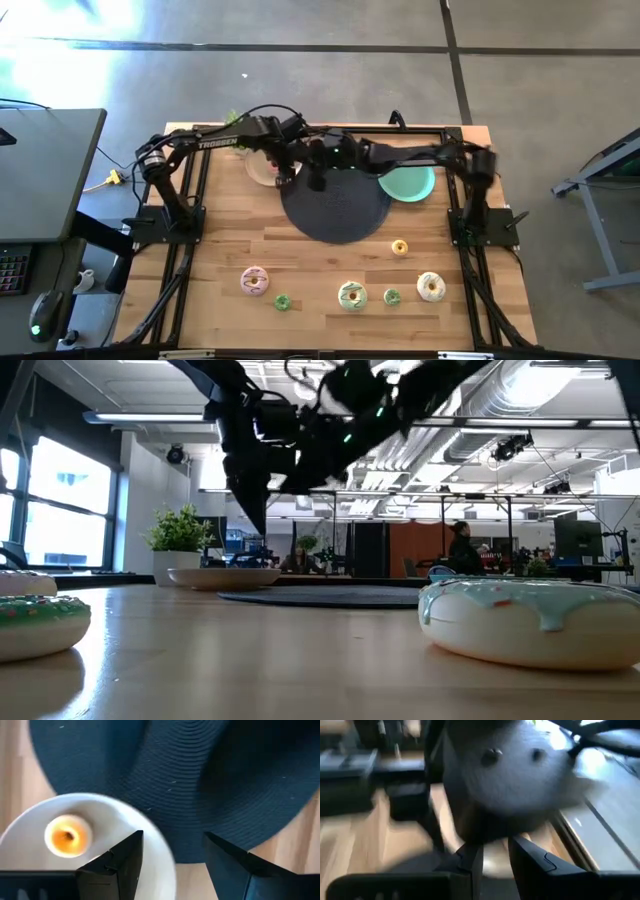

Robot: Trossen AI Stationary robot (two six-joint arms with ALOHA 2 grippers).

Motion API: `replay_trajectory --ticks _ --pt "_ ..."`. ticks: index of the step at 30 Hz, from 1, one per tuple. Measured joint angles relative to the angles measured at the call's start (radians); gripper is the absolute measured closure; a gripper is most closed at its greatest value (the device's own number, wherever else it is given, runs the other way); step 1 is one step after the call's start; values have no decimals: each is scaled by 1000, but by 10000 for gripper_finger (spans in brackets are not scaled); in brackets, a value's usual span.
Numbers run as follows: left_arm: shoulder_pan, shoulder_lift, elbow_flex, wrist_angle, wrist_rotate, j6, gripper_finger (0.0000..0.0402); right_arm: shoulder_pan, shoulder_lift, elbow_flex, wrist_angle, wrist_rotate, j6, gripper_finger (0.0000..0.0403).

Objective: Pick & Place donuts
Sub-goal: Put the small yellow donut on the white plate

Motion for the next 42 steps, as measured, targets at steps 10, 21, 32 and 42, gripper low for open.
replay_trajectory --ticks 10,21,32,42 --pt "-317 1 -2 -47 59 -155 205 133 -460 0 -896 217 100 316" --pt "-673 1 -2 -38 -187 -464 205 284 -742 -314 -1045 60 306 316" --pt "-750 1 -2 -105 -227 -684 205 416 -713 -631 -871 -63 334 316" --pt "-750 1 -2 -47 -223 -711 205 466 -635 -609 -783 -145 374 306"
